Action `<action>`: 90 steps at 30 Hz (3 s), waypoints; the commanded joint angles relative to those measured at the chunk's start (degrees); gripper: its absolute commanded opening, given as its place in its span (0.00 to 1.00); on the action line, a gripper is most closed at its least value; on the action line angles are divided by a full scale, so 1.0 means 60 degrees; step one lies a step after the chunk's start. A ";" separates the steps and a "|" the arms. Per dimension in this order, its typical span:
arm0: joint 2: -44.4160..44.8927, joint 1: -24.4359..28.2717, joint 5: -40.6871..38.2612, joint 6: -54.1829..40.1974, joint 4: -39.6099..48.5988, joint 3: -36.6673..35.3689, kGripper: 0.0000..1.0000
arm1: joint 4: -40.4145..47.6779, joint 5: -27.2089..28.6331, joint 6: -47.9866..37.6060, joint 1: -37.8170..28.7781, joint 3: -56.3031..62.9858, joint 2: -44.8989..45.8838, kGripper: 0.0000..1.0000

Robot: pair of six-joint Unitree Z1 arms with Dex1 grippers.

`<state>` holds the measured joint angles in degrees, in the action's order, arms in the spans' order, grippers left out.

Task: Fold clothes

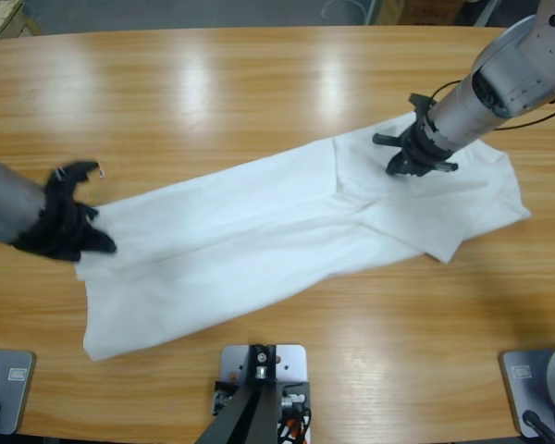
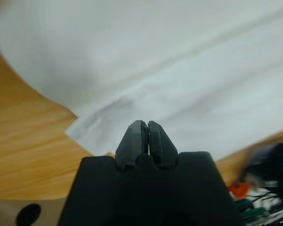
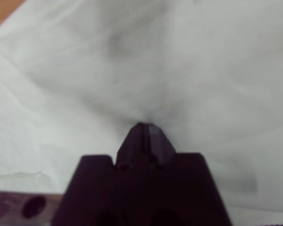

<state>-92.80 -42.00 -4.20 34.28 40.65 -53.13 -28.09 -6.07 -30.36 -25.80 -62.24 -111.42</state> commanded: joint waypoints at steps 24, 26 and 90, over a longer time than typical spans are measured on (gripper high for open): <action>-0.2683 0.0497 -0.0738 0.1851 0.0005 -0.0733 0.00 | -0.0369 -0.0101 0.0668 0.0154 0.0427 -0.0836 0.00; -0.2683 0.0497 -0.0533 0.1845 0.0037 -0.0625 0.00 | -0.0413 -0.0081 0.0723 0.0154 0.0459 -0.0780 0.00; -0.0556 0.0875 -0.1186 0.4385 -0.1905 0.2085 0.00 | -0.0137 0.0133 0.1104 0.0256 0.0998 -0.0944 0.00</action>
<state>-97.20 -33.77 -10.19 60.41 30.23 -43.22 -28.94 -5.98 -24.52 -25.34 -60.79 -110.68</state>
